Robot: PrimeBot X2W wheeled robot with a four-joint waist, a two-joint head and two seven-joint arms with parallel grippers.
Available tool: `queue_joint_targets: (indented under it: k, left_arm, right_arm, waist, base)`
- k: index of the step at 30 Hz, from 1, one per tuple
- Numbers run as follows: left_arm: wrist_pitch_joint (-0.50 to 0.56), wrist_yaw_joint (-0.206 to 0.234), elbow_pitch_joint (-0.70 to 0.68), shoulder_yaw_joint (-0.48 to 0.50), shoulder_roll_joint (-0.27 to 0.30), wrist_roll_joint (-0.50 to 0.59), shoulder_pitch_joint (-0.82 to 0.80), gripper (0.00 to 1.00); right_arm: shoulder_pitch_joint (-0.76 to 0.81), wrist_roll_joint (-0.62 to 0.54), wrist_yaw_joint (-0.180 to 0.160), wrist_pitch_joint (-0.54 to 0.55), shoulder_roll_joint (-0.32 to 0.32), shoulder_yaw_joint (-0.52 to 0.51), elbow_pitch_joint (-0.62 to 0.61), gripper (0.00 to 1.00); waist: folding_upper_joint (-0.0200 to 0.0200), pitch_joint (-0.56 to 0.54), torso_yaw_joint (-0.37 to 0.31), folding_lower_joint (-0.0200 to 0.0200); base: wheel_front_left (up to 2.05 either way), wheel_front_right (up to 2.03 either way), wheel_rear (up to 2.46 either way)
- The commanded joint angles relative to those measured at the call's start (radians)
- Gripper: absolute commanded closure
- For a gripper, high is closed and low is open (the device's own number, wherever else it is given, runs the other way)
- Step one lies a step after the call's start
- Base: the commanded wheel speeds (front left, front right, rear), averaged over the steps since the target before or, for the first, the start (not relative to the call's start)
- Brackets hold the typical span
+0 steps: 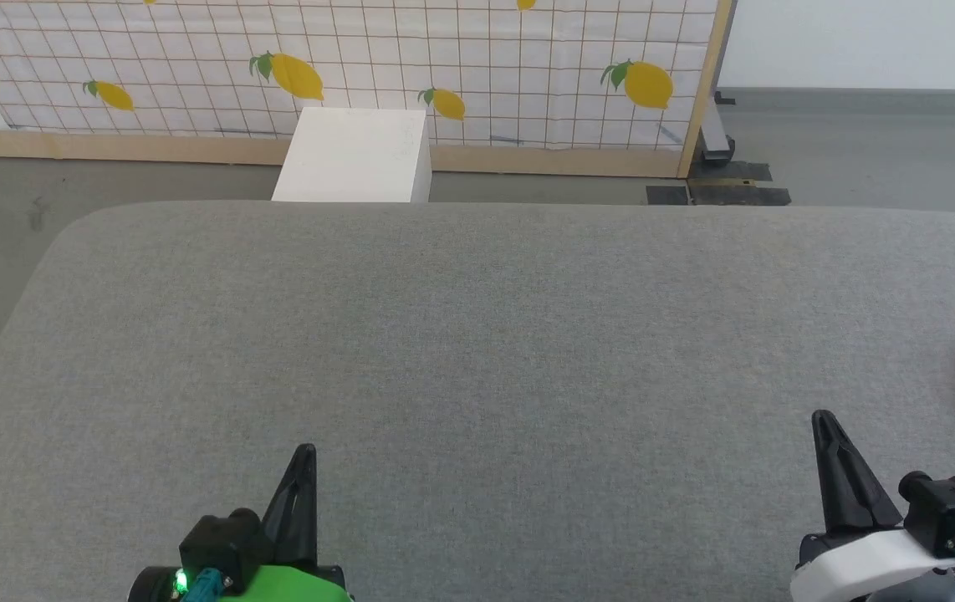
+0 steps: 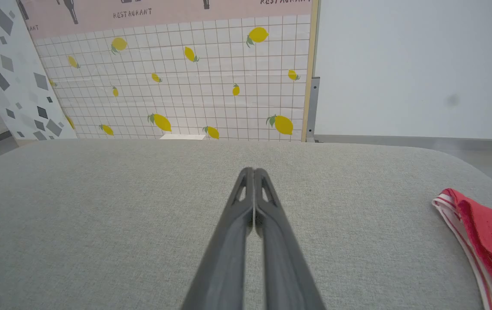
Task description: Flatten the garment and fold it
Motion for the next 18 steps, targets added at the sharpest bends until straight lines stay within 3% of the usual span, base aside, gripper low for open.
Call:
queue_joint_targets:
  k: [1, 18]
  left_arm:
    - [0.005, 0.005, -0.006, 0.006, 0.0, 0.011, -0.015, 1.0]
    - [0.04, 0.01, -0.017, 0.021, 0.0, 0.033, -0.03, 1.0]
  right_arm:
    - [-0.013, -0.012, 0.0, 0.008, 0.004, 0.004, -0.008, 1.0]
    - [-0.024, -0.028, -0.001, 0.037, 0.008, 0.014, -0.022, 1.0]
  waist:
    - [0.0, 0.0, 0.0, 0.0001]
    - [0.0, 0.004, 0.0, 0.0001]
  base:
    - [0.0, 0.0, 0.0]
    - [0.0, 0.0, 0.0]
